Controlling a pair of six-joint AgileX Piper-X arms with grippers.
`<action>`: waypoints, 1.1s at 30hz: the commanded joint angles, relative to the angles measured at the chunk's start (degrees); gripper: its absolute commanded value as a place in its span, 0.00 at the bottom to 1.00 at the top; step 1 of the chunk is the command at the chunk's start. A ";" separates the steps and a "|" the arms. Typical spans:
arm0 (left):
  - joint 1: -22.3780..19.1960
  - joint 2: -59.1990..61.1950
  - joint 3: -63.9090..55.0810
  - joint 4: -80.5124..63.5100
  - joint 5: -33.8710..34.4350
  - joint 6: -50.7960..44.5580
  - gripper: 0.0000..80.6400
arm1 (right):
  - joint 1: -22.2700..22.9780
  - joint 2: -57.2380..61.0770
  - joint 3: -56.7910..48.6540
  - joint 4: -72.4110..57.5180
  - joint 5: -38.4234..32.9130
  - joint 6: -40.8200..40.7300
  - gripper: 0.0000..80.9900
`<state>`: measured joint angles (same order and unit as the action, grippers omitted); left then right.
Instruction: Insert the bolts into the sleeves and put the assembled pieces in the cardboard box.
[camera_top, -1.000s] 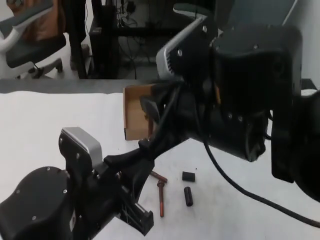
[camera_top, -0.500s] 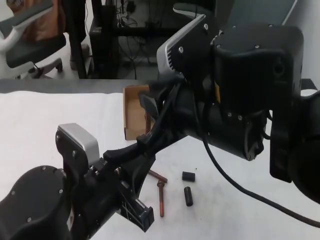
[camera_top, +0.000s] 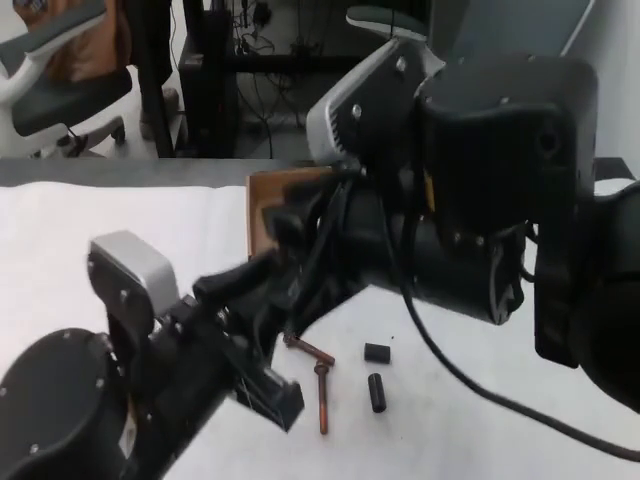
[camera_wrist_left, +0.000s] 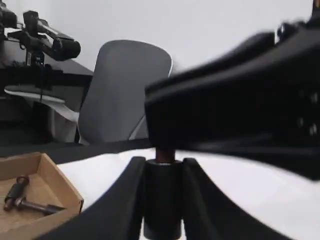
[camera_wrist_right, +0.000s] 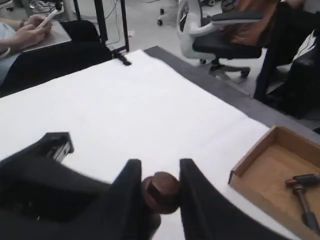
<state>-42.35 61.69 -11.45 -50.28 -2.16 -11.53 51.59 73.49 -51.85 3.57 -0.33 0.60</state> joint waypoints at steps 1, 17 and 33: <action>0.47 0.02 -0.47 -2.77 -1.60 -0.10 0.02 | 0.61 -0.15 -0.29 0.88 -3.89 2.59 0.00; 7.24 0.02 -3.13 9.98 -3.25 0.03 0.02 | 0.71 -11.16 -4.13 20.67 11.40 6.42 0.74; 21.65 26.85 -36.34 27.13 18.49 3.03 0.02 | -8.01 8.59 -4.13 42.13 6.67 17.89 0.66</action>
<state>-20.78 84.79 -42.30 -25.13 14.41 -9.08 46.29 78.38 -55.88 45.27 8.22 16.18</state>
